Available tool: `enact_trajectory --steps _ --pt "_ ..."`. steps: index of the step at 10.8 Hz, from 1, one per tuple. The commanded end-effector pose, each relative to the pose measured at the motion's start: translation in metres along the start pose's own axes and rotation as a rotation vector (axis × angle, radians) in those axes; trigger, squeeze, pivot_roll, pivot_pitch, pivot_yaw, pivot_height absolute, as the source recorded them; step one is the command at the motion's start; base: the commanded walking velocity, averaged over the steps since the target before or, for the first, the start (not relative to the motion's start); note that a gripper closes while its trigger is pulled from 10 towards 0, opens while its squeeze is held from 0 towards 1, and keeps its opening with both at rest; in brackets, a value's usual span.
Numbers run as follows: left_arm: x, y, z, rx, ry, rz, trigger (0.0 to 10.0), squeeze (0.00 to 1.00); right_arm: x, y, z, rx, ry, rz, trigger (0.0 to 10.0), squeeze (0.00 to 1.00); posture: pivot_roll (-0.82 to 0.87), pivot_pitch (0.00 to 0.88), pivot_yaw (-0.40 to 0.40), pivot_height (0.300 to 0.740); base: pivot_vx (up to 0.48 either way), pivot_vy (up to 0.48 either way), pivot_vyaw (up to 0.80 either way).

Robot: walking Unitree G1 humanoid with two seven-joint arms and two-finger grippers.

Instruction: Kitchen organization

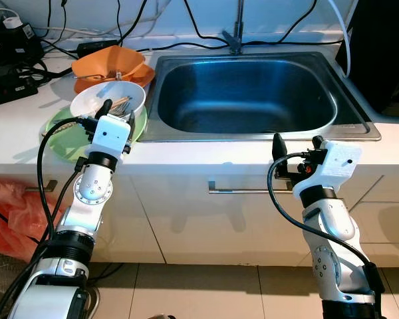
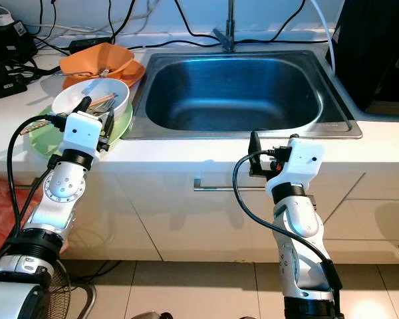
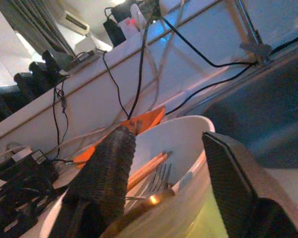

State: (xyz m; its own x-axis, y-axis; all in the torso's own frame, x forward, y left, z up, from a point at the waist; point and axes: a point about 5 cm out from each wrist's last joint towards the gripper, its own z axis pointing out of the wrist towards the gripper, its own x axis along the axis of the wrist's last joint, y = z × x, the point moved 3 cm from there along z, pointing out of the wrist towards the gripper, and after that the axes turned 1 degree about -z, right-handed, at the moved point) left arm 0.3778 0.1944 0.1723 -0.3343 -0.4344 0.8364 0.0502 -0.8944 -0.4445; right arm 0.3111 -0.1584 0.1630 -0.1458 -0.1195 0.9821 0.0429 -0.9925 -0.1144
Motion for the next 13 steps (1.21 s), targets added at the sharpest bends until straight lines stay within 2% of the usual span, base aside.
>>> enact_trajectory --steps 1,7,13 --pt "0.001 -0.003 0.003 -0.006 0.003 0.021 0.0 0.0 0.004 -0.001 -0.001 0.006 0.008 0.005 10.0 0.27 0.0 0.062 0.081 0.74 0.0 0.0 0.0" --pt "0.003 0.0 0.004 -0.031 0.014 0.002 0.0 0.0 0.004 -0.001 -0.001 0.003 0.006 0.008 10.0 0.27 0.0 0.059 0.083 0.74 0.0 0.0 0.0" --pt "0.005 -0.01 0.007 -0.009 0.026 0.011 0.0 0.0 0.004 -0.001 0.0 0.003 0.01 0.01 10.0 0.26 0.0 0.055 0.085 0.74 0.0 0.0 0.0"
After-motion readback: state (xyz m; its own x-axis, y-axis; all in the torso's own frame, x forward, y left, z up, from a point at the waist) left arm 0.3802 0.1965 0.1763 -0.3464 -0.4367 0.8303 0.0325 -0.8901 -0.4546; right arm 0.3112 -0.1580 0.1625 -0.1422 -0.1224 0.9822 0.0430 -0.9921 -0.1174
